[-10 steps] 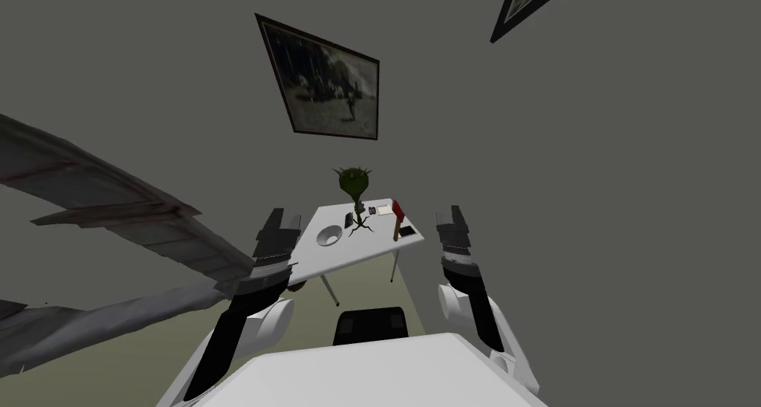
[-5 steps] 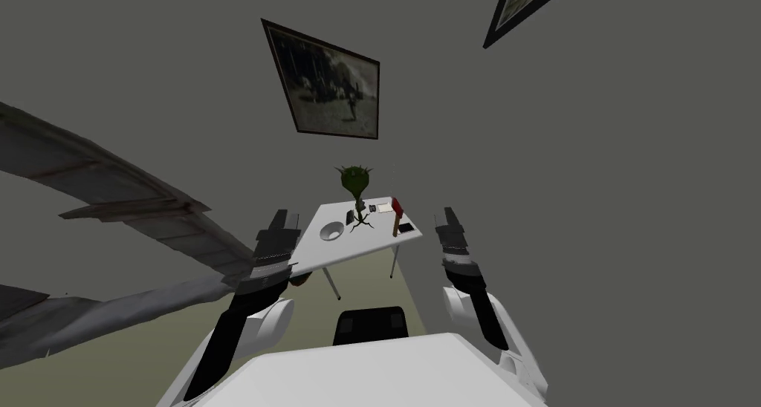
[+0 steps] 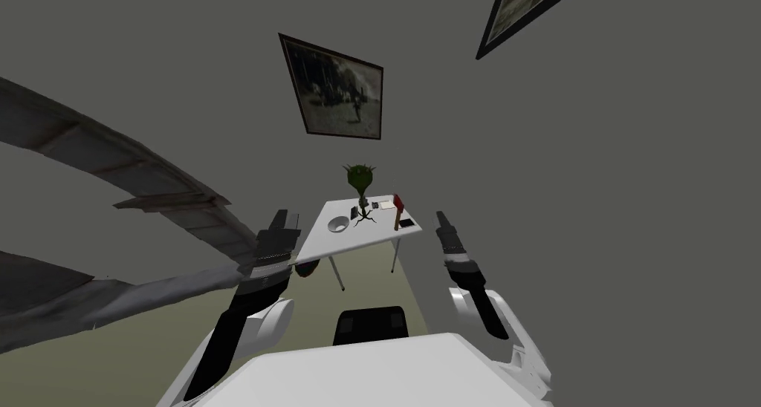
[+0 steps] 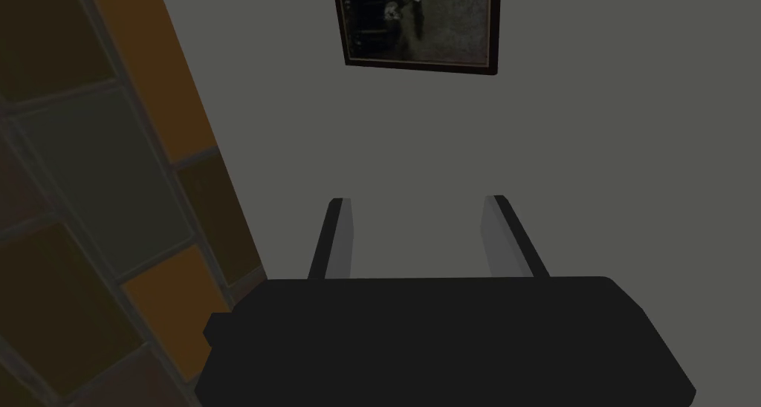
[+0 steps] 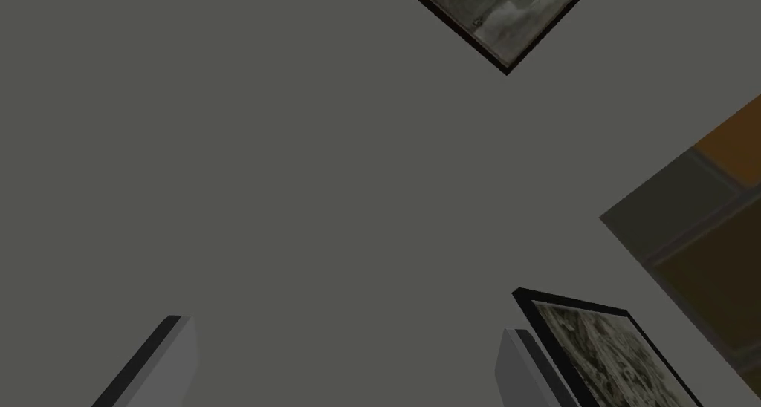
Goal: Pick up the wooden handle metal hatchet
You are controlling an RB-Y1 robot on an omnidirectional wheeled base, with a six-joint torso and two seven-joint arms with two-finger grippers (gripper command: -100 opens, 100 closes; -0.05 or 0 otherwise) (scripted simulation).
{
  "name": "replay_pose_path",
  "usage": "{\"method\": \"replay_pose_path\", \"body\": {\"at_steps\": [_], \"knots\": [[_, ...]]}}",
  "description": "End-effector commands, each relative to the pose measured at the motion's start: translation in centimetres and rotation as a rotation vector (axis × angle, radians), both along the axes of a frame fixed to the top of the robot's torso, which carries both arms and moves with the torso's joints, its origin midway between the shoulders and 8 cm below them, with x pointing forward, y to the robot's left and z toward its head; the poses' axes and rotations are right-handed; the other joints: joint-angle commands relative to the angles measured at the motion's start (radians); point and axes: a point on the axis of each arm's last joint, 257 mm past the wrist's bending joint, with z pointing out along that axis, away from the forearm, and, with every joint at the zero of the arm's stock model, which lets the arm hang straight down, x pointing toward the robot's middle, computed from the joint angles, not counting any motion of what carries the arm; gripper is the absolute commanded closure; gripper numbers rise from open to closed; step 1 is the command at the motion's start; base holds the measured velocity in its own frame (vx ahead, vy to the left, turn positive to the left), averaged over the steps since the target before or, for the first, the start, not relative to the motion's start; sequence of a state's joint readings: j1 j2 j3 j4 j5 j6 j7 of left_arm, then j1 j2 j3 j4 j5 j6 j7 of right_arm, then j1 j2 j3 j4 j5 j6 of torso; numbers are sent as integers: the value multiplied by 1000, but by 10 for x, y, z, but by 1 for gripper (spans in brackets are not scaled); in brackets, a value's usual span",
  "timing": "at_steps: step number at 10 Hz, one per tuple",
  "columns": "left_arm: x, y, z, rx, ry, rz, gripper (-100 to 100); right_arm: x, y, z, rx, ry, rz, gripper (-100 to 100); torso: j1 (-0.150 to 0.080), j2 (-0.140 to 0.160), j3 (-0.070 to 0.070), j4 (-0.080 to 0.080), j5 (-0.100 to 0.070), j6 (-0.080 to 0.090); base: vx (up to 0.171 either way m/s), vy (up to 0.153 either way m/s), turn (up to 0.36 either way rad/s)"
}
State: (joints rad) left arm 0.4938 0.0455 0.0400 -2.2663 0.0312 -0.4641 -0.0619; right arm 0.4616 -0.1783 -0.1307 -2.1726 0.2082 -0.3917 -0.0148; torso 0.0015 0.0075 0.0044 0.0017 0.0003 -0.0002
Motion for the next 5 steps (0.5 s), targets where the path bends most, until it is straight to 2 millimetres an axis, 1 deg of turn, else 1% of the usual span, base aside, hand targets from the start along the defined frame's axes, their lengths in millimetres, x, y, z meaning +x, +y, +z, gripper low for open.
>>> {"method": "replay_pose_path", "body": {"at_steps": [1,2,3,5], "knots": [[0,0,0,0,0,0,0,6,-7,-20,-74,50,-33,-100,0,0,0,0,0,0,-103,42,64],[0,0,0,0,0,0,0,9,-12,-29,-111,74,-51,-100,1,0,0,0,0,0,-76,56,46],[0,0,0,0,0,0,0,16,-24,-47,-188,124,-91,-100,2,-2,-1,0,0,0,-69,85,108],[0,0,0,0,0,0,0,22,-37,-66,-269,176,-134,-100,4,-4,-2,-1,1,0,-39,87,68]]}}
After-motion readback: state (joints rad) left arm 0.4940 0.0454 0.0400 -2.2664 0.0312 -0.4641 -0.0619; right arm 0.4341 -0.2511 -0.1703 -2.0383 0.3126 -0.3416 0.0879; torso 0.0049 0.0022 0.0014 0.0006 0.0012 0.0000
